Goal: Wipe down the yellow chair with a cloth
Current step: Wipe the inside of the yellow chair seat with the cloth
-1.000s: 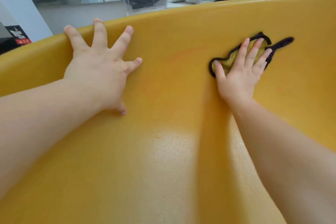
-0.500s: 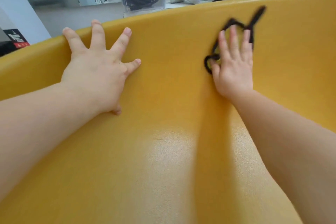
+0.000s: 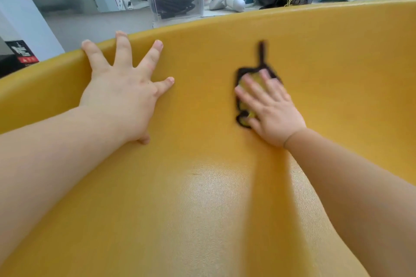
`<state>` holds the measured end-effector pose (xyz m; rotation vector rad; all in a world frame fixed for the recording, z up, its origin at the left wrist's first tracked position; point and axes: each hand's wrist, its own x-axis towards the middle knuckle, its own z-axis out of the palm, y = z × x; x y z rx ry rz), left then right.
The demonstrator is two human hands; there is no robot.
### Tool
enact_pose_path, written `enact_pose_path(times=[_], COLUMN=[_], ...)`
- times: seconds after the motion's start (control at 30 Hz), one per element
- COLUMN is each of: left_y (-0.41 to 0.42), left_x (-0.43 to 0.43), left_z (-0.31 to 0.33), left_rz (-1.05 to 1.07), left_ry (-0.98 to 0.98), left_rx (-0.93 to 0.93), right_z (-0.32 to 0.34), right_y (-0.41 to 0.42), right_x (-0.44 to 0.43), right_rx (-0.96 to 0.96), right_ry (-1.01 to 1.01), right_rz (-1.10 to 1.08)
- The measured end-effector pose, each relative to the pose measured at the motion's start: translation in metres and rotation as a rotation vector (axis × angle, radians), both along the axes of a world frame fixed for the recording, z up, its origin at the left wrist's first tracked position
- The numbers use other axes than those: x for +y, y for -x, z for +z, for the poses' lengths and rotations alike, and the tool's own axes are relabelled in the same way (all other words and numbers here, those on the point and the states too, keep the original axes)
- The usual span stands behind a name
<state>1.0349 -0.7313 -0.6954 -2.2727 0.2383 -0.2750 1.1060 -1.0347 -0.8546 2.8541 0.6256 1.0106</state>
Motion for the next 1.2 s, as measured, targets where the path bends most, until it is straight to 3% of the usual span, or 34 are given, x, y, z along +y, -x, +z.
enact_pose_path(times=[0.1,0.17,0.2,0.27,0.37,0.4,0.47,0.53,0.63,0.7,0.77,0.83,0.93,1.0,1.03,1.13,1.2], left_y=[0.000,0.001,0.001,0.001,0.004,0.004,0.006,0.012,0.022,0.025,0.023,0.021,0.020,0.019,0.020,0.020,0.020], left_x=[0.000,0.002,0.003,0.003,-0.001,-0.002,0.001,0.015,0.045,0.057,0.062,0.061,0.065,0.065,0.064,0.062,0.064], left_z=[-0.002,-0.002,-0.002,-0.001,0.003,0.006,0.019,0.038,0.059,0.061,0.058,0.057,0.056,0.058,0.059,0.062,0.060], left_rz=[0.014,0.018,0.016,0.012,0.022,0.013,-0.023,-0.025,0.096,0.161,0.171,0.174,0.168,0.174,0.173,0.153,0.162], left_ry=[0.005,0.011,0.015,0.020,0.024,0.030,0.055,0.094,0.147,0.225,0.285,0.314,0.296,0.324,0.347,0.370,0.350], left_rx=[0.000,0.000,0.001,0.008,0.033,0.051,0.089,0.085,-0.002,0.033,0.098,0.142,0.149,0.171,0.186,0.194,0.185], right_z=[-0.001,0.001,-0.006,-0.030,-0.041,-0.039,-0.037,-0.027,-0.011,0.013,0.036,0.047,0.050,0.067,0.075,0.096,0.099], right_y=[0.010,0.024,0.038,0.081,0.096,0.081,0.046,0.031,0.025,0.014,0.006,0.012,0.023,-0.003,-0.016,-0.039,-0.035], right_x=[0.043,0.105,0.137,0.184,0.153,0.125,0.066,0.030,0.062,0.111,0.161,0.203,0.220,0.183,0.162,0.123,0.147], right_rx=[0.026,0.107,0.134,0.239,0.301,0.252,0.159,0.111,0.100,0.104,0.081,0.028,-0.078,-0.153,-0.183,-0.171,-0.117], right_ry=[-0.631,-0.776,-0.693,-0.395,-0.028,0.069,0.120,-0.051,-0.425,-0.648,-0.714,-0.584,-0.090,0.114,0.095,-0.434,-0.773], right_rz=[-0.430,-0.504,-0.400,0.020,0.407,0.419,0.243,-0.016,-0.283,-0.357,-0.305,-0.077,0.380,0.415,0.325,-0.105,-0.296])
